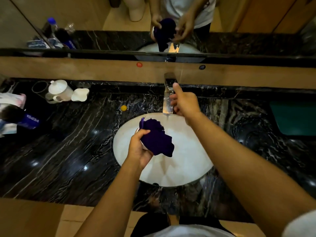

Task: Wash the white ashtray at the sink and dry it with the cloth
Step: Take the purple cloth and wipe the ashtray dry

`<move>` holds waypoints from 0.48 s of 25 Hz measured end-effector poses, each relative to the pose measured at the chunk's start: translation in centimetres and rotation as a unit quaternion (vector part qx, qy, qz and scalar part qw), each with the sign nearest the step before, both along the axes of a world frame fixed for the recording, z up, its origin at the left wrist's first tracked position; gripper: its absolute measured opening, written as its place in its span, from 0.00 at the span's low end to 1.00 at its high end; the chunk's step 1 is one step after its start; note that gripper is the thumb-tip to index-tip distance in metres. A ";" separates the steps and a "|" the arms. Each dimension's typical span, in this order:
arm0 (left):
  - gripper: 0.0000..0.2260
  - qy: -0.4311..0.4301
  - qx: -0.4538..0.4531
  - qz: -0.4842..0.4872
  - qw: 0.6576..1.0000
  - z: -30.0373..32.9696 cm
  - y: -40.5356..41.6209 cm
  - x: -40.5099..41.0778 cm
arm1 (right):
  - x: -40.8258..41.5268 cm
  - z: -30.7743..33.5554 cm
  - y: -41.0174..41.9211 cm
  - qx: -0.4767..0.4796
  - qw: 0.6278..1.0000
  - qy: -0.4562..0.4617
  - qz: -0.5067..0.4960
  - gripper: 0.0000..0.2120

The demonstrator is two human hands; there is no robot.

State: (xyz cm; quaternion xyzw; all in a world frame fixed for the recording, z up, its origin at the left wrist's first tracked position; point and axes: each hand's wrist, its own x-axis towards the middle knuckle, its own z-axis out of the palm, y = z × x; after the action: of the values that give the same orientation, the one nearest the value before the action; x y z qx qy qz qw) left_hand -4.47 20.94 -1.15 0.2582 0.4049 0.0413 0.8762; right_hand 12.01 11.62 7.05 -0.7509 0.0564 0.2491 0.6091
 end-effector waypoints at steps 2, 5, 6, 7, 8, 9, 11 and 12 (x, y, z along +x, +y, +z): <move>0.28 -0.005 -0.019 0.016 1.000 0.3 0.2 -0.6 | 1.8 -0.2 0.6 0.016 1.000 0.020 0.015 0.18; 0.28 0.009 -0.031 0.031 0.999 0.2 0.2 -1.3 | 2.4 -1.1 0.7 0.036 0.998 0.046 0.027 0.13; 0.28 0.013 -0.032 0.030 0.999 0.0 0.1 -1.5 | 2.5 -1.3 0.6 0.046 0.997 0.056 0.025 0.12; 0.29 0.016 -0.031 0.029 0.999 -0.1 0.0 -1.7 | 2.5 -1.6 0.6 0.049 0.996 0.064 0.025 0.12; 0.30 0.015 -0.030 0.028 0.999 -0.2 -0.1 -1.8 | 2.4 -1.9 0.6 0.045 0.996 0.067 0.025 0.12; 0.30 0.016 -0.032 0.028 0.999 -0.2 -0.2 -1.9 | 2.3 -2.2 0.5 0.037 0.997 0.068 0.025 0.13; 0.30 0.017 -0.038 0.027 0.999 0.1 -0.6 -2.0 | 2.2 -2.5 0.3 0.015 0.998 0.055 0.023 0.13; 0.29 0.015 -0.038 0.025 0.999 0.1 -0.6 -2.0 | 2.0 -2.3 0.2 -0.008 0.999 0.038 0.032 0.13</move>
State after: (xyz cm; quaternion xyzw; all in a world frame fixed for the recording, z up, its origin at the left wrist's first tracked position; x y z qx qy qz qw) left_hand -6.43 20.30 -1.07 0.2152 0.4253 0.0443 0.8780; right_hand 14.02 11.87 4.71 -0.7470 0.0579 0.2965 0.5922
